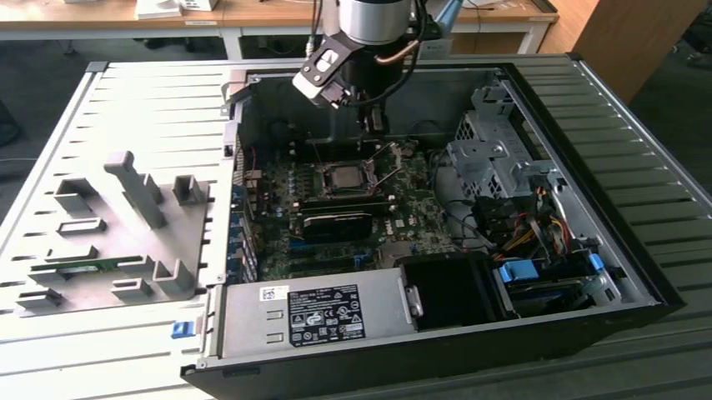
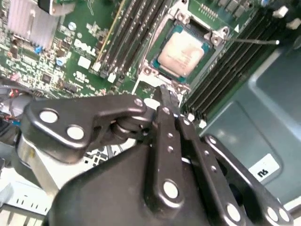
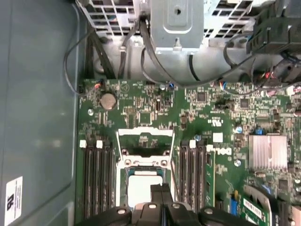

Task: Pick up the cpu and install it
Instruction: 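Close the cpu cover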

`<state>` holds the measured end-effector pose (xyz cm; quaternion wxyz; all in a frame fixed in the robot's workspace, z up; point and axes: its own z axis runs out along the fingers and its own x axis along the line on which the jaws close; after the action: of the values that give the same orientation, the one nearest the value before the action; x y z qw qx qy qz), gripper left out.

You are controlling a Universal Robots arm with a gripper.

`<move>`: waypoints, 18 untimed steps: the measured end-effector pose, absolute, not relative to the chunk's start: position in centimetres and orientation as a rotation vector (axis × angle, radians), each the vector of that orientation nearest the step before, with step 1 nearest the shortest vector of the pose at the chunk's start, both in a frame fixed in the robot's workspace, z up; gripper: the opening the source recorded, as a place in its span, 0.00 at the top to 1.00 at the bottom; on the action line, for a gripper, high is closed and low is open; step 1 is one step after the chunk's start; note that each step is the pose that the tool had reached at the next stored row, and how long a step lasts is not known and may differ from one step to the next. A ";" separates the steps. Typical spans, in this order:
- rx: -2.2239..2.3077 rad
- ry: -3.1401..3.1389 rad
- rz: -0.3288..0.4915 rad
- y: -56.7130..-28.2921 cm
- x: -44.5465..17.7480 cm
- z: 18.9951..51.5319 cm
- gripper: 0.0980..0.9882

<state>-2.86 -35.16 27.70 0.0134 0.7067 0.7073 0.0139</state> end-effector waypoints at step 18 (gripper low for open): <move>2.162 2.240 0.038 -34.5 0.6 26.7 0.99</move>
<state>0.63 -34.55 26.71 0.0142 0.6943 0.7194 0.0121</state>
